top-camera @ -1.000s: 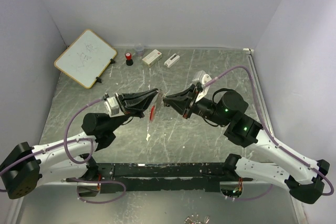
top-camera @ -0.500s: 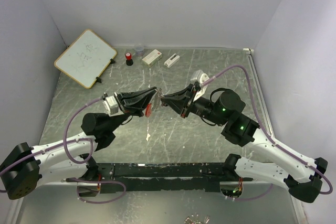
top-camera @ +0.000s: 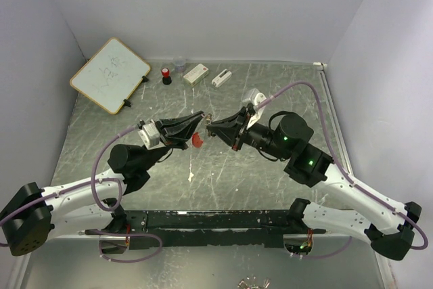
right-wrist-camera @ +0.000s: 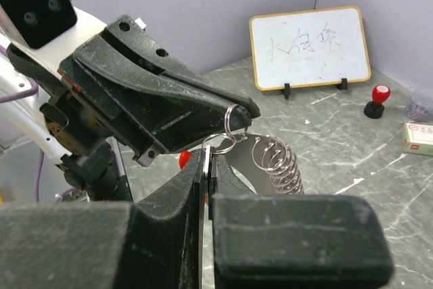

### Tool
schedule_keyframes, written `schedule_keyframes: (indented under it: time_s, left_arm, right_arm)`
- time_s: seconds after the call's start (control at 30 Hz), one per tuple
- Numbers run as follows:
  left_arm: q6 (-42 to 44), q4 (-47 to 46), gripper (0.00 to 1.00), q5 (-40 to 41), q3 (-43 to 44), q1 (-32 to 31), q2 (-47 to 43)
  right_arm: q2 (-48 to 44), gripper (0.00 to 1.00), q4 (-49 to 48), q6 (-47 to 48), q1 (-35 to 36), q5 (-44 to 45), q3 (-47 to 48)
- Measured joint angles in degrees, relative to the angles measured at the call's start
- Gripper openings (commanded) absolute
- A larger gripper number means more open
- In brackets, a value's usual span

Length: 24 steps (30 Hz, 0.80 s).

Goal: Remove the keys from the keyring

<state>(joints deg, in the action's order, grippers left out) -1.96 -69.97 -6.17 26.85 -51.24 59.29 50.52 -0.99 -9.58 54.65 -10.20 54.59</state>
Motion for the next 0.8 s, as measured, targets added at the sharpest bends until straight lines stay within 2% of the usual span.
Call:
schedule_keyframes:
  time_s: [0.8]
  left_arm:
    - [5.49, 7.41, 0.07, 2.01, 2.49, -2.49, -2.19]
  right_arm:
    - [4.61, 0.00, 9.70, 4.87, 0.02, 2.58, 11.04]
